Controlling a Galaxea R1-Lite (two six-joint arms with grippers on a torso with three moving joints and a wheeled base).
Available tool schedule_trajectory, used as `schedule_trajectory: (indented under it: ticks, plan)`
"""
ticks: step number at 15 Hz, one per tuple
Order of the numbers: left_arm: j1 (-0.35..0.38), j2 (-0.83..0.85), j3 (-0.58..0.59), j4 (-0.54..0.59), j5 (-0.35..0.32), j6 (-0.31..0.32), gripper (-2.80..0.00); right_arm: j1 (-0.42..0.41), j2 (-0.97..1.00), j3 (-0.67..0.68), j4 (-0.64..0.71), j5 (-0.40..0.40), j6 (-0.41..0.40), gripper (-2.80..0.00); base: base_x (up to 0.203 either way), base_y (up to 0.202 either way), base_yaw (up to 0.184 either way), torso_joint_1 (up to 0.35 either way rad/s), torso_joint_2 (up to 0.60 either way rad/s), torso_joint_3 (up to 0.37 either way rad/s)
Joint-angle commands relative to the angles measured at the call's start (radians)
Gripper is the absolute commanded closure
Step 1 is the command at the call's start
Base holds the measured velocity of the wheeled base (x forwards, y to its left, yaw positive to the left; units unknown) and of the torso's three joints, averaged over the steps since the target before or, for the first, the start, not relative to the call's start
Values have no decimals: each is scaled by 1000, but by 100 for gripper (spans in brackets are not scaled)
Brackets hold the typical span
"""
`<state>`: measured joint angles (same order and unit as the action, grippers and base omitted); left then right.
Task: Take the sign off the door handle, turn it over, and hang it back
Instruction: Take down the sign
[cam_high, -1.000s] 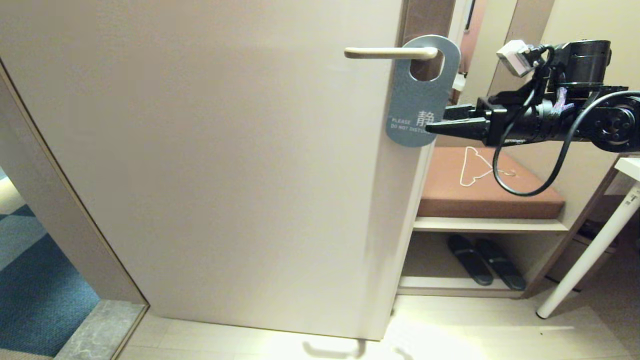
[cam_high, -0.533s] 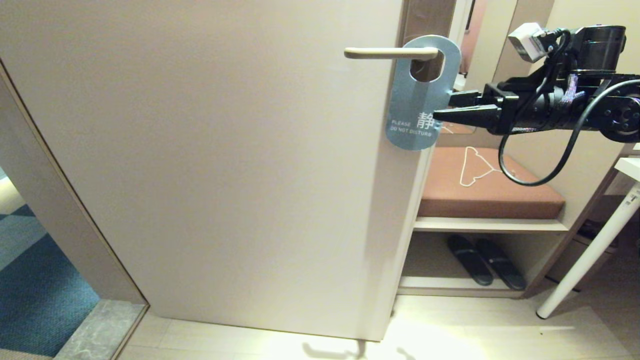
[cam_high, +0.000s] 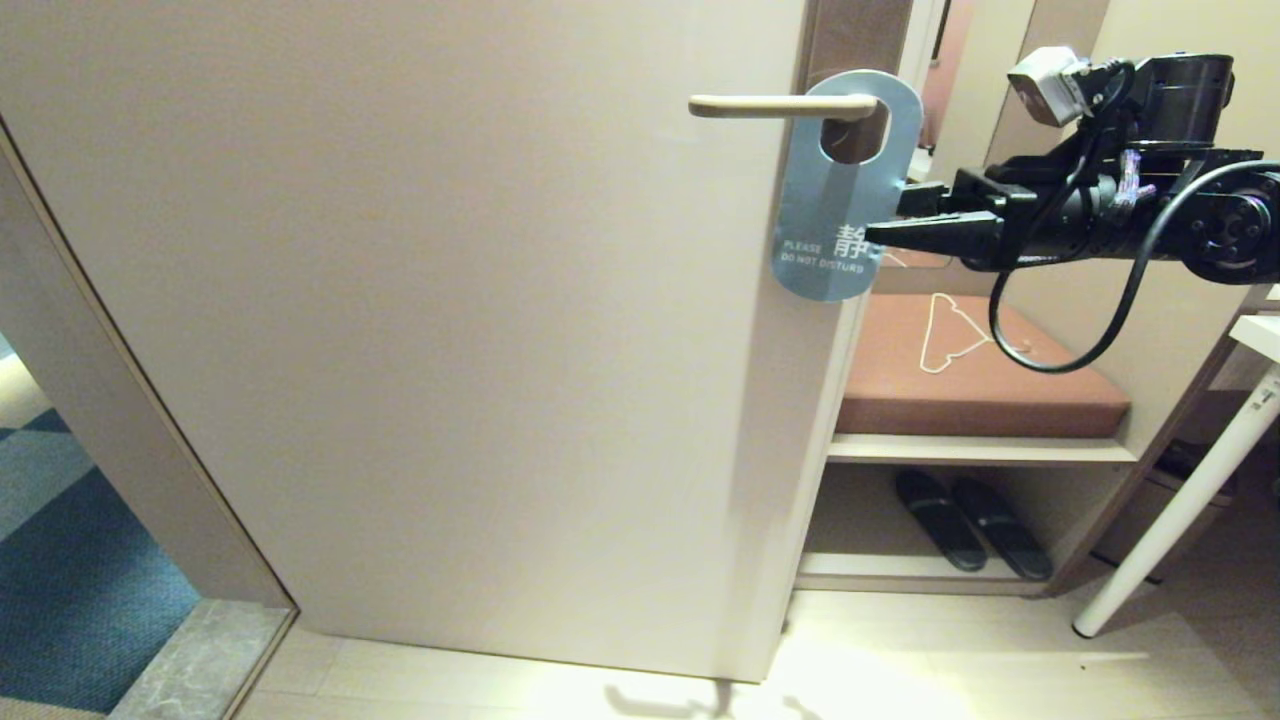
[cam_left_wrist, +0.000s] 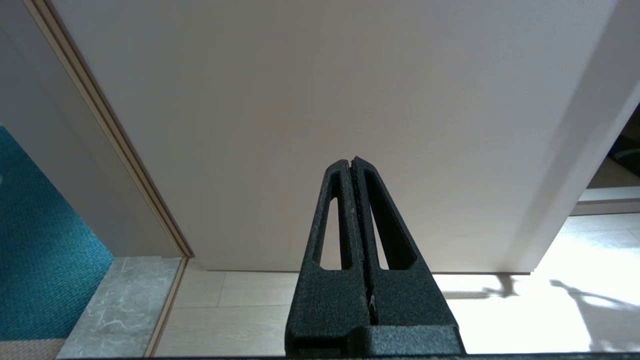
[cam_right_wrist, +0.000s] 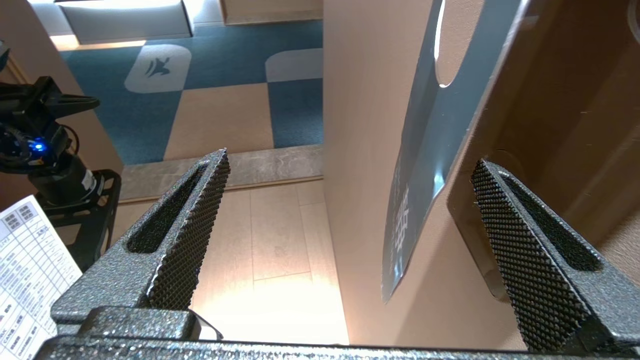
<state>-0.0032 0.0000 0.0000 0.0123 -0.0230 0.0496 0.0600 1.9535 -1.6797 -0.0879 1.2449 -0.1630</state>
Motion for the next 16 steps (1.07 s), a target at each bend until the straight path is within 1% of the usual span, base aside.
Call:
schedule_trajectory:
  ticks: [1,4,7,13,16]
  plan:
    - [0,2,0,0,0,0,0,6,23,-21,-1,8,-1,-280,0,0,0,0,0,0]
    - [0,2,0,0,0,1,0,9,42,-54,-1,34,-1,-280,0,0,0,0,0,0]
    - [0,2,0,0,-1,1,0,13,62,-81,-1,34,-1,-280,0,0,0,0,0,0]
    - [0,2,0,0,0,1,0,38,74,-89,-7,34,-2,-280,0,0,0,0,0,0]
    - [0,2,0,0,0,1,0,38,100,-134,-7,34,-3,-280,0,0,0,0,0,0]
